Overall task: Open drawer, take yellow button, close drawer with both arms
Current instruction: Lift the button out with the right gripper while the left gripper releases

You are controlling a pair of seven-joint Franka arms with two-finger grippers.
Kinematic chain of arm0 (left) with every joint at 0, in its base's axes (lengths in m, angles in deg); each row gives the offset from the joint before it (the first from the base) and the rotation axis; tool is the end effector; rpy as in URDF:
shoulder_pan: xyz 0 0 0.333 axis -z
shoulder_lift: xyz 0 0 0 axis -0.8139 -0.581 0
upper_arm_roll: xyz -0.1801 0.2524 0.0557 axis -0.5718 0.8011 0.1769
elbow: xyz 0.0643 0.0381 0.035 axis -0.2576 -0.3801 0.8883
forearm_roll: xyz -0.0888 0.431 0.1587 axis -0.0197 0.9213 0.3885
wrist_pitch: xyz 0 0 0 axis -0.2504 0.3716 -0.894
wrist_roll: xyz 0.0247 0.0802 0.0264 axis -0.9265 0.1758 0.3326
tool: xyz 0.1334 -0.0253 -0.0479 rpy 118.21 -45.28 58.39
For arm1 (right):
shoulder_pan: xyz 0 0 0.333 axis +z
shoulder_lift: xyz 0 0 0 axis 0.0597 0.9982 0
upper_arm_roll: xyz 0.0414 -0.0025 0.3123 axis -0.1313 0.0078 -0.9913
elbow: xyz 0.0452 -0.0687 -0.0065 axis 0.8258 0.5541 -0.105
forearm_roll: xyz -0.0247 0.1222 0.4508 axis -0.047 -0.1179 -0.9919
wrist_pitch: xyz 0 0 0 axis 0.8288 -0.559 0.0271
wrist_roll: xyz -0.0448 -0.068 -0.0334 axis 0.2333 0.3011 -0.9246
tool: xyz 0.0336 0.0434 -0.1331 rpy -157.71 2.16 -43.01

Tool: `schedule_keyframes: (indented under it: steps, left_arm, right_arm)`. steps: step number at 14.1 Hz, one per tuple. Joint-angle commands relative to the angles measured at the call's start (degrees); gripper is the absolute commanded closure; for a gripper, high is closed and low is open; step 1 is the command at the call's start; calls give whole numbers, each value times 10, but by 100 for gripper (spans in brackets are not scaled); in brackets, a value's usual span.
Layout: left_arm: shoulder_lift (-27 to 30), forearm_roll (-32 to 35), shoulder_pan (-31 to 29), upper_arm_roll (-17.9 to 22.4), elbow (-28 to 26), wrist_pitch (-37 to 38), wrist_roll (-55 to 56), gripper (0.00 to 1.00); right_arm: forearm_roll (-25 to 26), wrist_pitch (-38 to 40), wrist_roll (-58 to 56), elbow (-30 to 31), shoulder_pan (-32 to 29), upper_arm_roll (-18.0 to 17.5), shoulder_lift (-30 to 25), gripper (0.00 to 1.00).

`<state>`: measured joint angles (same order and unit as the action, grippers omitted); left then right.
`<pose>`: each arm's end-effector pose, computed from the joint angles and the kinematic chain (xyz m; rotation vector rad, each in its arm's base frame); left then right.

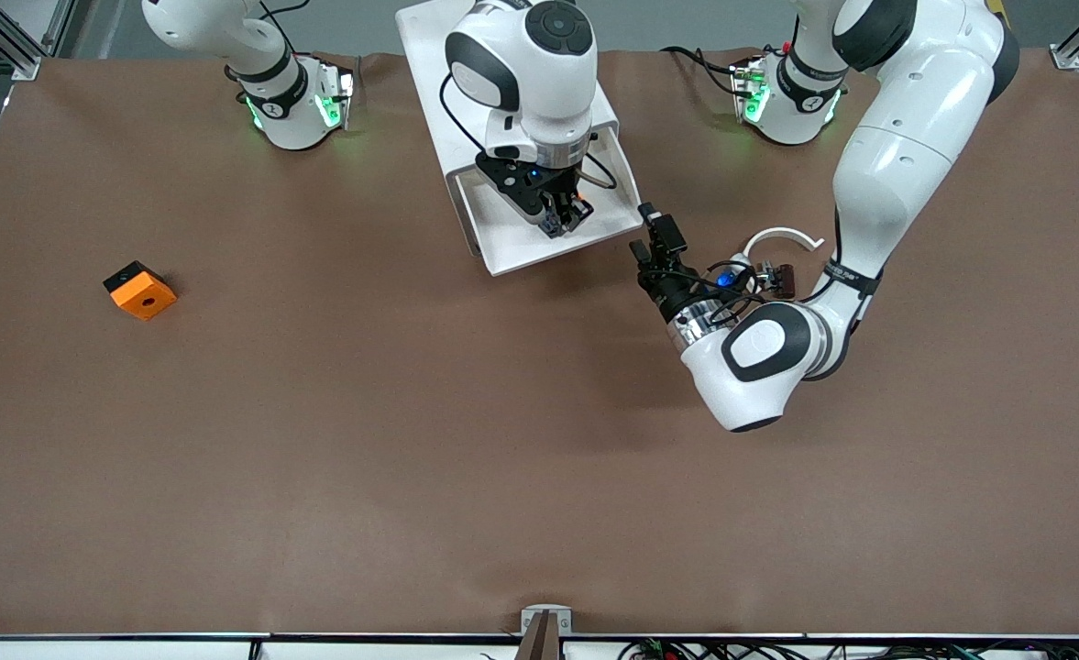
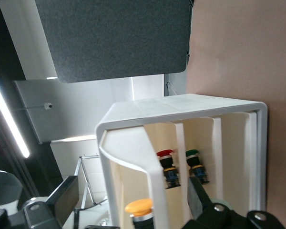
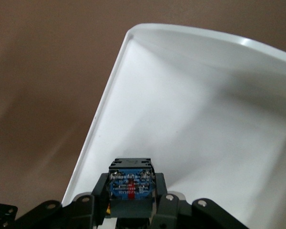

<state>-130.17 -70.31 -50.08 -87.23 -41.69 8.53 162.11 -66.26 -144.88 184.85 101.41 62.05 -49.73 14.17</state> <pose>0.5660 -0.3604 0.2140 -1.1752 -1.5371 1.4785 0.4186 0.6066 0.3376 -2.8600 1.2777 -0.0834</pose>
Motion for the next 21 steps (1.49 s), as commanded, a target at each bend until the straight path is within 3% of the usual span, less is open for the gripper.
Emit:
schedule_keyframes:
  steps: [1, 6, 8, 11, 16, 21]
  left_arm:
    - [20, 34, -5, -13, 10, 23, -32, 0]
    - [50, 128, -59, -80, 10, 23, -149, 0]
    - [53, 184, -80, -110, 9, 23, -233, 0]
    - [62, 277, -138, -188, 3, 11, -345, 0]
    - [60, 368, -152, -243, -8, -28, -456, 0]
    - [74, 449, -165, -309, -40, -85, -469, 0]
  right_arm:
    - [3, 6, 4, -13, 6, 1, 13, 100]
    - [-16, 33, -29, -53, -20, 1, 9, 100]
    - [-42, 85, -84, -95, -52, 3, 7, 100]
    - [-59, 162, -232, -128, -128, 4, -15, 100]
    - [-50, 172, -566, -42, -286, 8, -59, 100]
    - [-38, 110, -781, 24, -419, 8, -70, 100]
